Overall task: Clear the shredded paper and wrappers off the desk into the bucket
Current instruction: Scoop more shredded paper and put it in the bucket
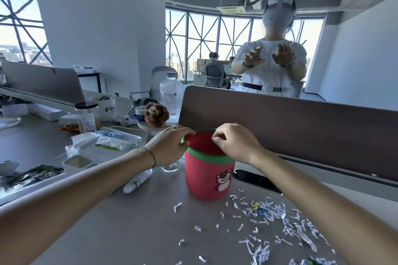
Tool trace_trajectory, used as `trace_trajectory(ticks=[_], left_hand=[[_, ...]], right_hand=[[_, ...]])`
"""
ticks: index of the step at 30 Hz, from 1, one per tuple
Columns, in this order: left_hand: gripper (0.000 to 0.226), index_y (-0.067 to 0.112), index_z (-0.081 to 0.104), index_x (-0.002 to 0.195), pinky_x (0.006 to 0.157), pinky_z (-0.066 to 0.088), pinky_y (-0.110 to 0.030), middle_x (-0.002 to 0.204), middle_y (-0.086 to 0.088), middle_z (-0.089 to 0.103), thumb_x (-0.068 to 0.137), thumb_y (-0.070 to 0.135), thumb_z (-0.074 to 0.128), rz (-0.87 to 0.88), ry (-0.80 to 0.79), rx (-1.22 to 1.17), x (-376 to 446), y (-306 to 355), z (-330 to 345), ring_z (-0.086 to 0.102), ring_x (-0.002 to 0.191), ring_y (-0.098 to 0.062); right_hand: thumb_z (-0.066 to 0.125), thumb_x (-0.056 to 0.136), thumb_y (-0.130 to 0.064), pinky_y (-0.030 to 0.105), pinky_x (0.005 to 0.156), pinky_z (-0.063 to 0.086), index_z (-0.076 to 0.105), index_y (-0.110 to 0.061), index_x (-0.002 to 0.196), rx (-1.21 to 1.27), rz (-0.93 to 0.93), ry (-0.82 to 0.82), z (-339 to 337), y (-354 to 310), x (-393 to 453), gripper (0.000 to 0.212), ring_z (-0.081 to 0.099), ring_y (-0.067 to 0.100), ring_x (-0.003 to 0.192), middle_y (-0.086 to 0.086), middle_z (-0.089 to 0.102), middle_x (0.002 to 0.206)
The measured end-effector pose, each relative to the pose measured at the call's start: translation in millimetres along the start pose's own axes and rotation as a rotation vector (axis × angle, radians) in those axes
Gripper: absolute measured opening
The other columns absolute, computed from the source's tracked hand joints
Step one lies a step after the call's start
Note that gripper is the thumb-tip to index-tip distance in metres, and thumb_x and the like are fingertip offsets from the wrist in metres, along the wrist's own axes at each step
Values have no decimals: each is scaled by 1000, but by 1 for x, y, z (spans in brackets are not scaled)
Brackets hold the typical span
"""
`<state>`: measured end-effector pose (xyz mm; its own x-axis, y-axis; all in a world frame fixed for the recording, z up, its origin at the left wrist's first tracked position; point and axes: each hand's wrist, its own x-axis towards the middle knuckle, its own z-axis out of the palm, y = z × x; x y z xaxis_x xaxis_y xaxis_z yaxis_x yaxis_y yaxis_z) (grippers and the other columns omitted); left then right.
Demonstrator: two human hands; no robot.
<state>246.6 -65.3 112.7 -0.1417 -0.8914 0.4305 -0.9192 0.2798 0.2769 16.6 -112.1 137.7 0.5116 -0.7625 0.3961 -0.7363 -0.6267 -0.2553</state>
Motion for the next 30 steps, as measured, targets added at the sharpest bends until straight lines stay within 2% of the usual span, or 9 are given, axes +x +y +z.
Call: trace_trajectory(ticks=[4, 8, 11, 13, 15, 19, 23, 26, 30], left_hand=[[44, 22, 65, 131, 97, 49, -30, 126, 2, 68, 90, 7, 61, -29, 108, -64, -42, 6, -8, 62, 115, -19], [46, 25, 61, 137, 94, 41, -23, 136, -1, 63, 93, 13, 59, -142, -8, -16, -99, 17, -6, 59, 121, -22], [51, 25, 57, 141, 99, 43, -27, 138, -5, 61, 92, 12, 57, -195, -115, 7, -141, 17, 7, 58, 124, -26], [46, 19, 58, 139, 101, 41, -27, 138, -6, 60, 93, 11, 56, -190, -183, 17, -171, 19, 14, 55, 127, -25], [44, 18, 58, 138, 101, 39, -25, 139, -4, 59, 94, 15, 57, -206, -198, 12, -204, 18, 21, 54, 127, -23], [67, 33, 35, 154, 117, 22, -18, 158, 6, 37, 93, 43, 58, -264, -305, 23, -265, 12, 29, 31, 147, -14], [107, 42, -2, 159, 127, 0, -42, 170, 7, -1, 74, 93, 37, -338, -520, 200, -300, 12, 32, -8, 157, -15], [118, 41, -9, 159, 126, -6, -45, 170, 4, -9, 65, 102, 28, -371, -527, 210, -304, 17, 36, -15, 155, -13], [115, 41, -11, 159, 125, -8, -48, 170, 4, -11, 68, 99, 32, -312, -510, 182, -291, 29, 51, -17, 155, -14]], right_hand=[[62, 91, -20, 29, 92, 46, 76, -23, 90, 81, -60, 191, 1, -21, -44, 15, 59, 13, 108, -11, 72, 111], [60, 88, -18, 33, 86, 51, 74, -24, 83, 120, -110, 235, 16, -38, -87, 16, 61, 12, 102, -12, 71, 102], [58, 88, -19, 36, 82, 53, 73, -24, 84, 125, -75, 105, 46, -43, -109, 16, 65, 15, 94, -10, 72, 94], [58, 90, -22, 35, 85, 52, 75, -25, 94, 113, -62, -35, 71, -44, -116, 18, 67, 19, 99, -7, 74, 101], [58, 95, -28, 33, 96, 50, 73, -25, 115, 116, -76, -202, 96, -48, -115, 25, 64, 21, 116, -4, 71, 122], [54, 102, -42, 30, 118, 30, 43, -22, 154, 150, -60, -439, 134, -60, -101, 57, 38, 21, 149, 2, 37, 164], [42, 101, -58, 38, 128, 14, 28, -21, 161, 110, -55, -568, 169, -61, -102, 71, 18, 19, 157, -1, 17, 170], [42, 103, -53, 41, 129, 7, 27, -17, 161, 125, -146, -574, 173, -60, -124, 70, 9, 15, 158, -1, 13, 171], [48, 104, -47, 26, 125, 10, 32, -23, 160, 293, -179, -619, 141, -53, -170, 62, 15, 6, 155, -4, 24, 168]])
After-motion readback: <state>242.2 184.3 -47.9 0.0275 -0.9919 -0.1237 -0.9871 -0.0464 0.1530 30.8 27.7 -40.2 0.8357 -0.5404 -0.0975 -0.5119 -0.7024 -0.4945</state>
